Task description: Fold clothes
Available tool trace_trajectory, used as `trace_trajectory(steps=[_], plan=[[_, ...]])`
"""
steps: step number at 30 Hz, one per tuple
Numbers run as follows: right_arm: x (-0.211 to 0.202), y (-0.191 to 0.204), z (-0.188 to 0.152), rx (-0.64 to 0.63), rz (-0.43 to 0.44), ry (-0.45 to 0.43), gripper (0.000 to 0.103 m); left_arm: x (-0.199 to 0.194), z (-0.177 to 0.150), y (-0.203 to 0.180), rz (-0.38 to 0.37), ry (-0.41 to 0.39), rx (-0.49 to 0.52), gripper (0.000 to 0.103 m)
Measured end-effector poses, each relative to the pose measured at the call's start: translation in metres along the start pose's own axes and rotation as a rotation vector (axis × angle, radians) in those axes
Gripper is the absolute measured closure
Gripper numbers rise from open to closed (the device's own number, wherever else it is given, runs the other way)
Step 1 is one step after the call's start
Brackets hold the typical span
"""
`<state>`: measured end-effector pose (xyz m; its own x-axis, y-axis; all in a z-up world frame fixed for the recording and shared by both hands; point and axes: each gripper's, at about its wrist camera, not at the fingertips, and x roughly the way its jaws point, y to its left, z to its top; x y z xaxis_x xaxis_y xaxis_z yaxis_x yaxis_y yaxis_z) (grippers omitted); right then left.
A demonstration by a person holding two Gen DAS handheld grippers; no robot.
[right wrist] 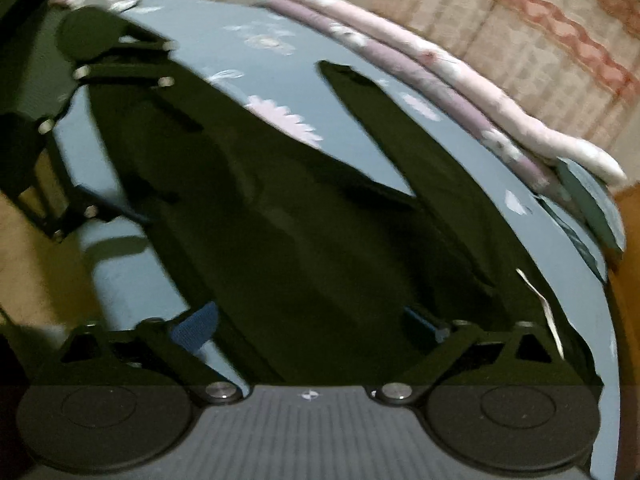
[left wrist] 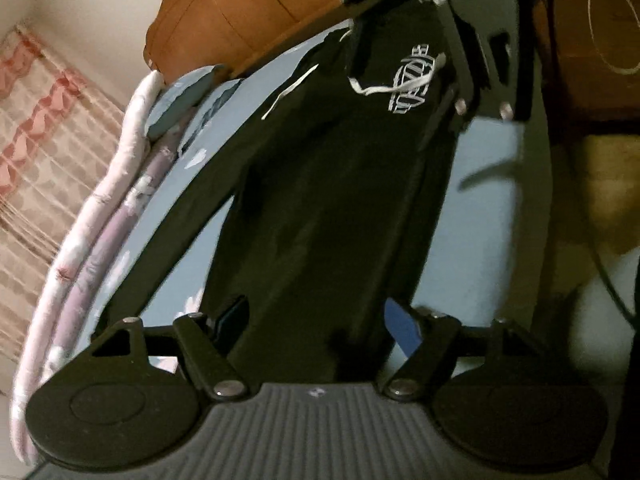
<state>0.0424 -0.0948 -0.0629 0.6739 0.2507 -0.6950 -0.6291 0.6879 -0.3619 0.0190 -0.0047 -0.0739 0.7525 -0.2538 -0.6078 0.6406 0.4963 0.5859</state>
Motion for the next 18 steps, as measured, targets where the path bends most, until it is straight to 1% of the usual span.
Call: trace_trajectory(steps=[1, 2, 3, 4, 6, 7, 9, 12, 14, 15, 16, 18], plan=[[0.001, 0.003, 0.000, -0.023, 0.029, 0.005, 0.027, 0.000, 0.001, 0.002, -0.010, 0.000, -0.024, 0.027], [0.002, 0.007, 0.000, -0.047, 0.051, 0.014, 0.031, 0.000, 0.001, 0.004, -0.012, 0.000, -0.049, 0.027], [0.004, 0.010, 0.000, -0.073, 0.074, 0.026, 0.042, 0.001, 0.001, 0.006, -0.015, 0.001, -0.073, 0.027], [0.008, 0.015, 0.000, -0.106, 0.100, 0.044, 0.050, 0.001, -0.001, 0.008, -0.018, 0.001, -0.091, 0.027], [0.015, 0.023, -0.001, -0.168, 0.128, 0.065, 0.052, 0.000, -0.001, 0.009, -0.029, -0.008, -0.107, 0.027], [0.017, 0.026, -0.001, -0.196, 0.140, 0.072, 0.055, -0.001, -0.001, 0.010, -0.040, -0.011, -0.111, 0.027], [0.018, 0.029, 0.003, -0.229, 0.156, 0.062, 0.057, 0.000, -0.001, 0.011, -0.061, -0.017, -0.126, 0.027], [0.021, 0.030, 0.008, -0.271, 0.173, 0.069, 0.057, 0.003, 0.002, 0.013, -0.100, -0.023, -0.165, 0.027], [0.021, 0.030, 0.010, -0.292, 0.198, 0.073, 0.070, 0.006, 0.004, 0.012, -0.121, -0.030, -0.184, 0.027], [0.022, 0.030, 0.011, -0.294, 0.217, 0.079, 0.090, 0.007, 0.006, 0.011, -0.132, -0.034, -0.186, 0.027], [0.023, 0.032, 0.011, -0.298, 0.217, 0.083, 0.094, 0.008, 0.007, 0.010, -0.139, -0.041, -0.184, 0.027], [0.023, 0.035, 0.012, -0.298, 0.214, 0.085, 0.096, 0.012, 0.011, 0.007, -0.150, -0.053, -0.163, 0.027]])
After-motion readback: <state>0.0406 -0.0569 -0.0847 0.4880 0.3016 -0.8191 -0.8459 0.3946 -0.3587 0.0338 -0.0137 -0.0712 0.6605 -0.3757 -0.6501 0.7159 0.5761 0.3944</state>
